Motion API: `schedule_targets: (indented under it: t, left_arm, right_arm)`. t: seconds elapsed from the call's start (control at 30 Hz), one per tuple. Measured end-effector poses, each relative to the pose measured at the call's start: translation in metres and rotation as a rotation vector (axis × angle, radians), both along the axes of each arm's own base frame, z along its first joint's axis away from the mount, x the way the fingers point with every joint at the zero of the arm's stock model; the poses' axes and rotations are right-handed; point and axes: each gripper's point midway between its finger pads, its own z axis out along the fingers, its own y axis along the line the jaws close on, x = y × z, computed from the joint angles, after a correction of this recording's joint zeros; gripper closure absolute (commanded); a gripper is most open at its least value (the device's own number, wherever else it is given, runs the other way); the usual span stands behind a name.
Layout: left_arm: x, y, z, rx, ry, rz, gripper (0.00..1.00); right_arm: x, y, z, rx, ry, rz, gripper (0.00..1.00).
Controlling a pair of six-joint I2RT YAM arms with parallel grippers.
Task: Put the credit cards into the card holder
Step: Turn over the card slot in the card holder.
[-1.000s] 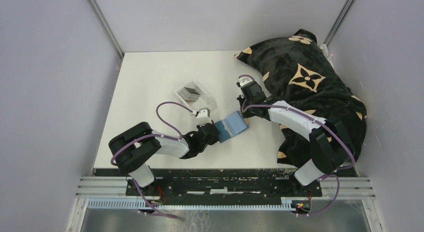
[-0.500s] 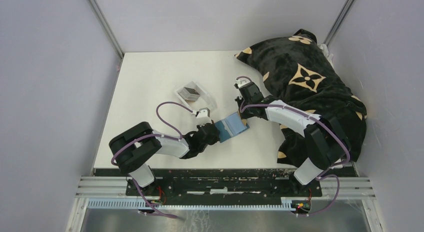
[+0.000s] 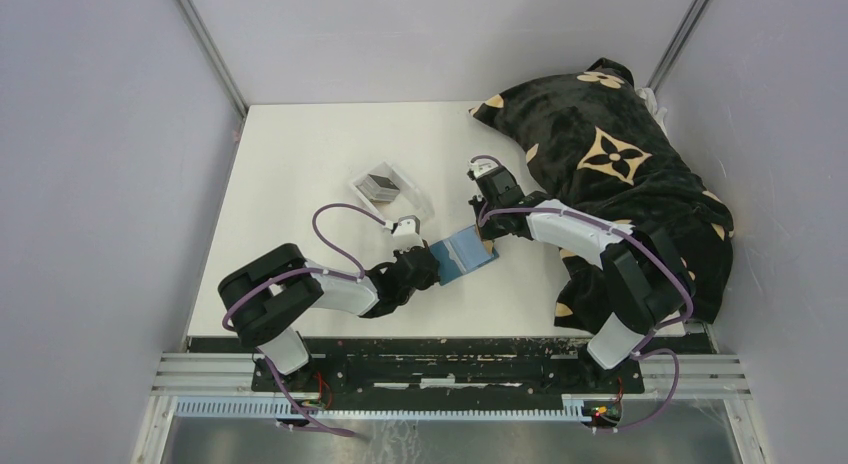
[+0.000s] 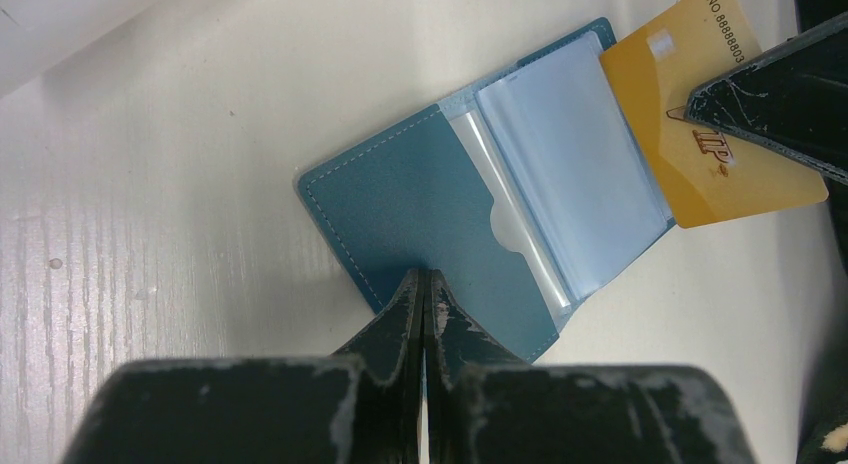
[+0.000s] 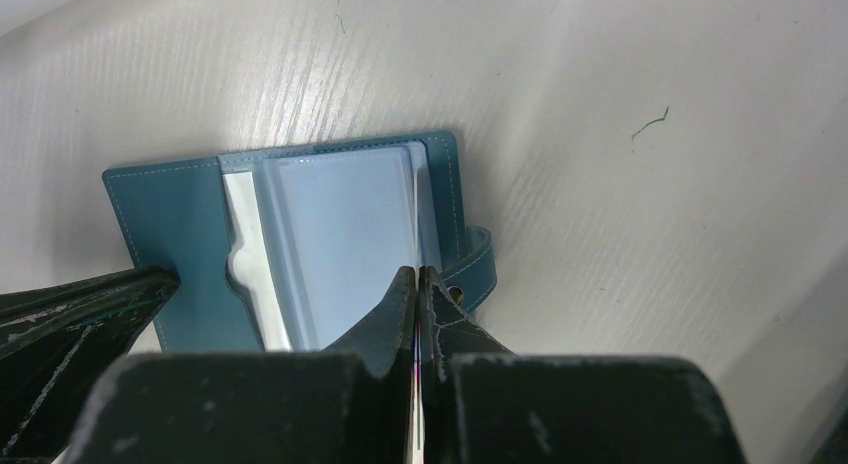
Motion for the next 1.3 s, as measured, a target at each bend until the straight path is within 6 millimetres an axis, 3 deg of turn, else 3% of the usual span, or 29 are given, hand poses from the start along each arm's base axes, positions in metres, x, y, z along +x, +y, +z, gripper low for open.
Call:
schedule_targets:
  t: [0.97, 1.3]
  left_arm:
    - [0.0, 0.0, 0.0, 0.002, -0.003, 0.002, 0.97]
    - [0.001, -0.001, -0.001, -0.001, -0.008, 0.005, 0.97]
  right_arm:
    - [-0.001, 0.001, -0.004, 0.187, 0.104, -0.001, 0.99]
    - [0.003, -0.01, -0.008, 0.27, 0.16, -0.027, 0.99]
